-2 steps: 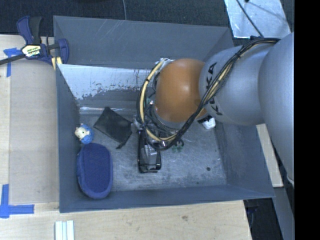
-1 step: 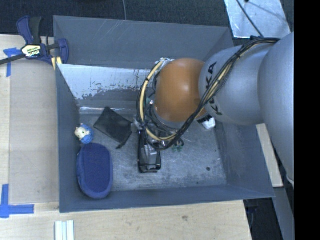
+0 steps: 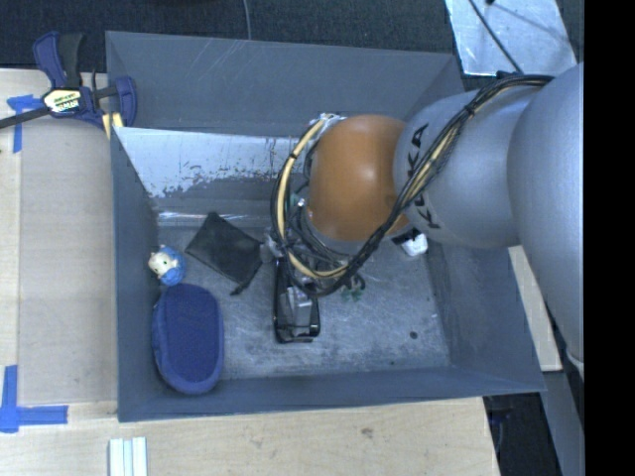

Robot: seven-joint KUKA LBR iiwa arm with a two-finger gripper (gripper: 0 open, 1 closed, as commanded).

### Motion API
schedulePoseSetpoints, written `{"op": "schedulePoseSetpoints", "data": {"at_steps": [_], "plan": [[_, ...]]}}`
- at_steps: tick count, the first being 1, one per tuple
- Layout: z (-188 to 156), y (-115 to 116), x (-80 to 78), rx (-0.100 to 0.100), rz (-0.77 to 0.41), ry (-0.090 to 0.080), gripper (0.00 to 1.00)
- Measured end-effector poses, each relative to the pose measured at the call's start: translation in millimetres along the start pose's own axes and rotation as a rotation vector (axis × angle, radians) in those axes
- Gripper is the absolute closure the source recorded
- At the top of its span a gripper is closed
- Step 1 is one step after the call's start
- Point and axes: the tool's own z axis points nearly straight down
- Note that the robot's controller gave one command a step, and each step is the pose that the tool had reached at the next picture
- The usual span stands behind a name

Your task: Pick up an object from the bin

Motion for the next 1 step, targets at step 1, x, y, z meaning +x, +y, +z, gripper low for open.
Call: {"op": "schedulePoseSetpoints", "data": {"at_steps": [1], "plan": [[0.2, 0.0, 0.2, 0.000, 0.000, 0.000, 0.00]]}}
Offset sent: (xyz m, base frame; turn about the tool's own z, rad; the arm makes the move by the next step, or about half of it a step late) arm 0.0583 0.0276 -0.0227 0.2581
